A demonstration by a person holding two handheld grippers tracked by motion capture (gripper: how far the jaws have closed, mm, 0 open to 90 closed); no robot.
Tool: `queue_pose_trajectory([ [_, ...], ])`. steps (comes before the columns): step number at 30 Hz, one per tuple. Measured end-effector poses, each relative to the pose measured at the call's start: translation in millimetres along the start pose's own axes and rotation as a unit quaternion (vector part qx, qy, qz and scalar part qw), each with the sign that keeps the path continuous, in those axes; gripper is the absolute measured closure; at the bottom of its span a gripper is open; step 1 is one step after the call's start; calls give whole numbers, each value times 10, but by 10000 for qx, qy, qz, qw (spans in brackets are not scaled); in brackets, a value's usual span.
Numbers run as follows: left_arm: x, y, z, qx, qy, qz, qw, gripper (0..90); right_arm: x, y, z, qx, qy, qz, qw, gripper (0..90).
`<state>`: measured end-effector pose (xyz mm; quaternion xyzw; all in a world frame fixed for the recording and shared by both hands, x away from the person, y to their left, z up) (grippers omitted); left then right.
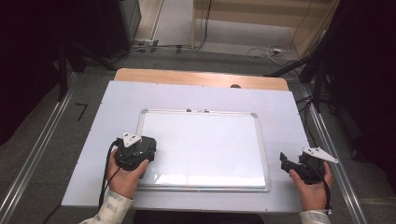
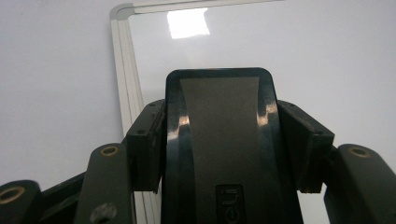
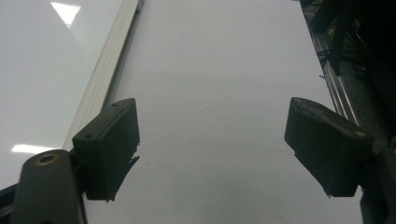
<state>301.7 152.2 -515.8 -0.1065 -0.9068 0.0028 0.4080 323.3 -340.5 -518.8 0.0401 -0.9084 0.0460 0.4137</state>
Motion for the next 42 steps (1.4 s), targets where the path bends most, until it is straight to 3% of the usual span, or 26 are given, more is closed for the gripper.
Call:
queue_pose_trajectory([
  [13, -57, -70, 80, 140, 113, -244, 9995, 406, -15, 25, -9, 34, 13, 3, 10000, 164],
  [23, -140, -49, 136, 288, 174, -564, 9978, 395, -42, 59, -20, 90, 43, 5, 10000, 164],
  [31, -200, -37, 172, 333, 326, -576, 9973, 396, -35, 48, -15, 67, 37, 3, 10000, 164],
  [42, -184, -32, 159, 346, 230, -606, 9973, 388, -32, 45, -18, 94, 13, 14, 10000, 163],
])
Point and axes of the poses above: each handheld gripper's, and its own axes: x roughly backward along the jaws, z roughly out of its underside, y roughly to its left, the point moved 7 cm from there along -x, roughly forward along the jaws, and after that the axes turned 9 degrees about y, right-handed, at the moved point
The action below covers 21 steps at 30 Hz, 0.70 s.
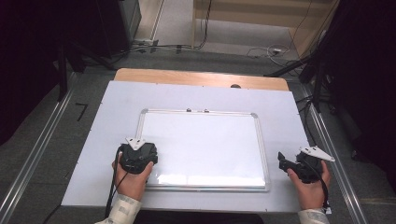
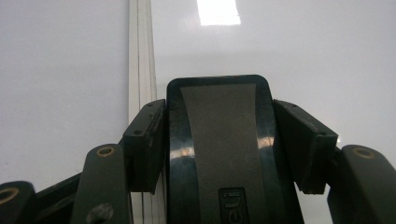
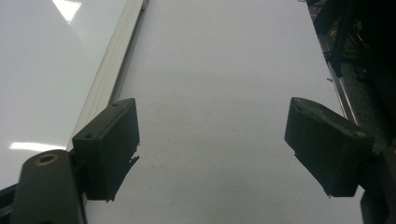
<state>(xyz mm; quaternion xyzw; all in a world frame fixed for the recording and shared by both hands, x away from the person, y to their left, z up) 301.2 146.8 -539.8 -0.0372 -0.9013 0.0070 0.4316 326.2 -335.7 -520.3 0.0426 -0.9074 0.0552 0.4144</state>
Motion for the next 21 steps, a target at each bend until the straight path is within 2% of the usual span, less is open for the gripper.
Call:
queue_pose_trajectory([
  [6, 69, 18, -43, 21, -209, 5, 9998, 365, 0, -2, -1, 16, -11, 12, 10000, 163],
  [11, 150, 24, -75, 60, -387, 101, 9992, 345, 2, -1, 0, 10, -12, 11, 10000, 163],
  [21, 246, 63, -81, 98, -454, 304, 9985, 323, 15, -4, 4, -5, -12, -4, 10000, 162],
])
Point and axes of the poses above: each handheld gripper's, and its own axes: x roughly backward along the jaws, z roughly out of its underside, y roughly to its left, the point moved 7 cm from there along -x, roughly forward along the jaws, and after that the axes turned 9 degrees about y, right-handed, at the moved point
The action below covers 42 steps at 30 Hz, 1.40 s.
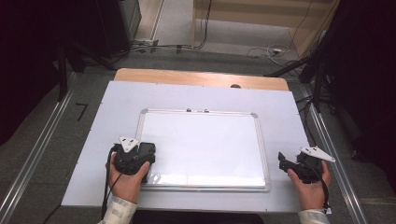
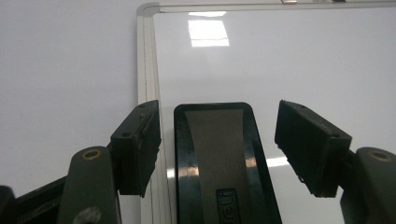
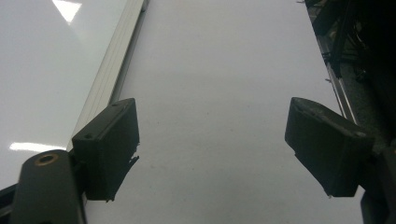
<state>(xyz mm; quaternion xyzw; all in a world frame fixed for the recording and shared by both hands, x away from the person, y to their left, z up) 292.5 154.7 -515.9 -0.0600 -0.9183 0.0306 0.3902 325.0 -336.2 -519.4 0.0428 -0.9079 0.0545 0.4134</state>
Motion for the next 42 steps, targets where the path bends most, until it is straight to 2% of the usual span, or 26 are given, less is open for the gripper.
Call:
queue_pose_trajectory([
  [8, 83, 139, -6, 102, -46, 141, 9998, 315, 6, -5, -1, -9, -10, 1, 10000, 162],
  [18, 128, 379, 0, 243, -90, 103, 9996, 315, 5, -6, 0, -16, -8, -9, 10000, 162],
  [42, 123, 593, 48, 343, 6, 105, 9994, 311, -6, -8, 12, -8, 28, 9, 10000, 162],
])
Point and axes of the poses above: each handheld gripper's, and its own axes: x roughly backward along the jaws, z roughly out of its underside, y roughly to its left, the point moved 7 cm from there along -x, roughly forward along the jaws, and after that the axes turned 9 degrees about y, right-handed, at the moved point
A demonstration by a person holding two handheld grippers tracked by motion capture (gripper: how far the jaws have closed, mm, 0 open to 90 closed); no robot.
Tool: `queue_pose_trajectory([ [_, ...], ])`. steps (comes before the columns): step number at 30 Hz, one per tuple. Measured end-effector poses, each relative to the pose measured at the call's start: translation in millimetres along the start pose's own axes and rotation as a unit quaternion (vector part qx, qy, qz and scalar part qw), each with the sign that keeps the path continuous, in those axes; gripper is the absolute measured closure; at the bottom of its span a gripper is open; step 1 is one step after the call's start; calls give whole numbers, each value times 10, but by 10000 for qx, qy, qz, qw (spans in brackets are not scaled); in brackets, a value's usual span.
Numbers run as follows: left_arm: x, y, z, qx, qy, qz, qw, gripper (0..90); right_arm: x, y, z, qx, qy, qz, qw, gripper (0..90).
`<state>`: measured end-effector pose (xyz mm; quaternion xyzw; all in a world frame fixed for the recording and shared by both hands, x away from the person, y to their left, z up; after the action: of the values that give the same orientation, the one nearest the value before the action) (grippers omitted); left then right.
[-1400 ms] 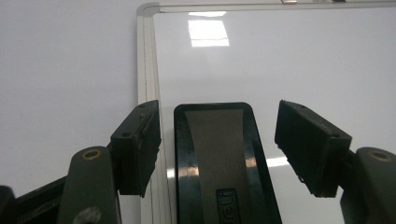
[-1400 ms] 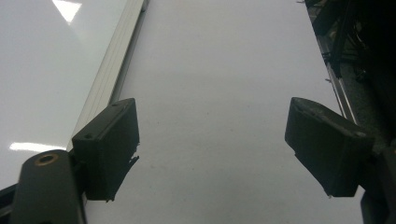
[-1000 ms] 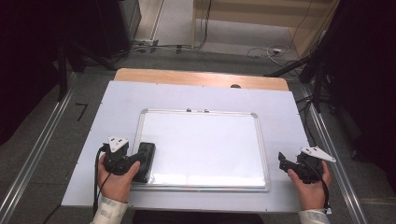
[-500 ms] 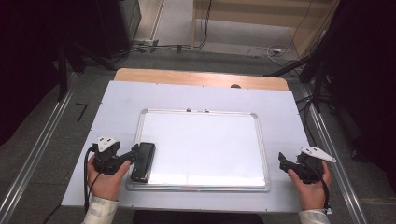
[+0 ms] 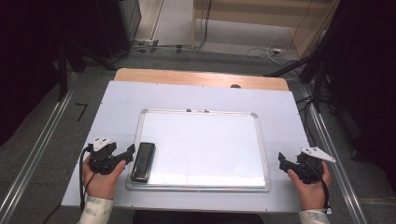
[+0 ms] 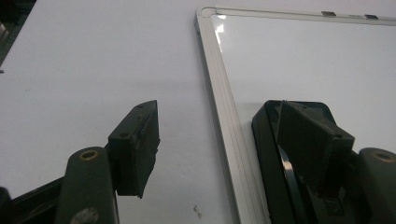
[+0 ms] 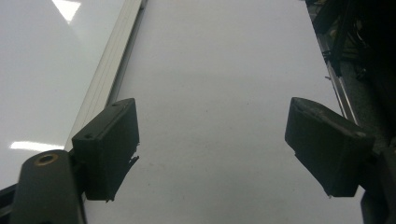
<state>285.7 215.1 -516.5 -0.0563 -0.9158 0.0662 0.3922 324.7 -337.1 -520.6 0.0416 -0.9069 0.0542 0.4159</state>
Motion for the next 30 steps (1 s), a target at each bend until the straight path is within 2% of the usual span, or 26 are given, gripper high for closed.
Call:
queue_pose_trajectory([
  [14, 10, 115, 22, 29, 26, -20, 10000, 303, -2, 0, 3, -10, 11, 6, 10000, 162],
  [30, 36, 313, 51, 205, 91, -163, 9996, 303, -1, -8, 2, 14, -3, 15, 10000, 162],
])
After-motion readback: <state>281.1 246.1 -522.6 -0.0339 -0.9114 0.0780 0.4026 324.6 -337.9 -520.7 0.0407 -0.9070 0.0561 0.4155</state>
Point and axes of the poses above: each handheld gripper's, and its own axes: x roughly backward along the jaws, z roughly out of its underside, y roughly to its left, the point moved 7 cm from there along -x, roughly forward along the jaws, and after that the axes turned 9 degrees about y, right-handed, at the moved point
